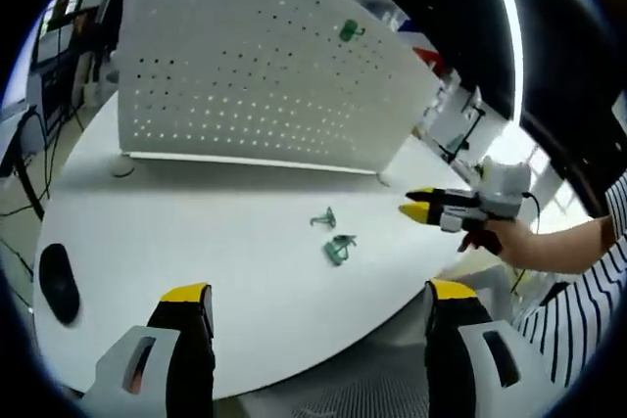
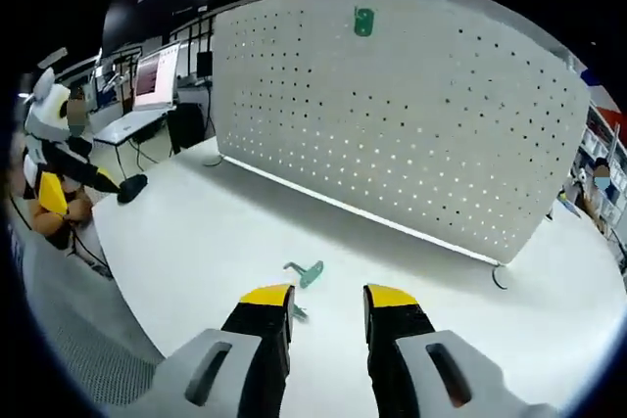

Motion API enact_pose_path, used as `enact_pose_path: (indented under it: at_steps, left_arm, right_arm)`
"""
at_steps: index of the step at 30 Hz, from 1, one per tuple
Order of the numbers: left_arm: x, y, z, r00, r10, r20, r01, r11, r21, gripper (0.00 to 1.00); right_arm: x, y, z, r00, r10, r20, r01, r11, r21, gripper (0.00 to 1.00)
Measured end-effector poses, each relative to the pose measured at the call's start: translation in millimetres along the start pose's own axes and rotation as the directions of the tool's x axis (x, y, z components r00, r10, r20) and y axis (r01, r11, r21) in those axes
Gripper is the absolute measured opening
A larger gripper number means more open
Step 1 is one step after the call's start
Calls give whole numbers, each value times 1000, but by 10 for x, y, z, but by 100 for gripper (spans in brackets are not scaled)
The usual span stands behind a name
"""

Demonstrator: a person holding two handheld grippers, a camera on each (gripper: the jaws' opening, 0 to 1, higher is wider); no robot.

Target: Insert the hook assembly into the mounting plate slot until the hook locks in place.

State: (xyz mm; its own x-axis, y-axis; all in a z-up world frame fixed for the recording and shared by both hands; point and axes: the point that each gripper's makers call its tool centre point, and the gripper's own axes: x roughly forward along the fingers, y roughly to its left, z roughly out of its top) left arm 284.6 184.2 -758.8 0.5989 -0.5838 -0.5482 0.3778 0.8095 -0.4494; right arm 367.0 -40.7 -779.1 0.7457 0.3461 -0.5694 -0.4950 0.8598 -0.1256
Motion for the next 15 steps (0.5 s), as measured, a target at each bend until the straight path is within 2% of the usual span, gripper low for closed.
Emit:
enact_pose_path:
  at_steps: [6, 10, 15]
  left_arm:
    - [29, 33, -163, 999, 0, -41, -2, 999, -36, 91]
    - [39, 47, -232, 998, 13, -56, -16, 999, -44, 90]
    - [69, 43, -325, 996, 19, -86, -22, 999, -35, 90]
  right_arm:
    - [58, 92, -254, 997, 41, -65, -42, 999, -10, 26]
    - [31, 139, -338, 994, 66, -87, -70, 997, -37, 26]
    - [5, 159, -467, 987, 95, -128, -109, 988, -109, 26]
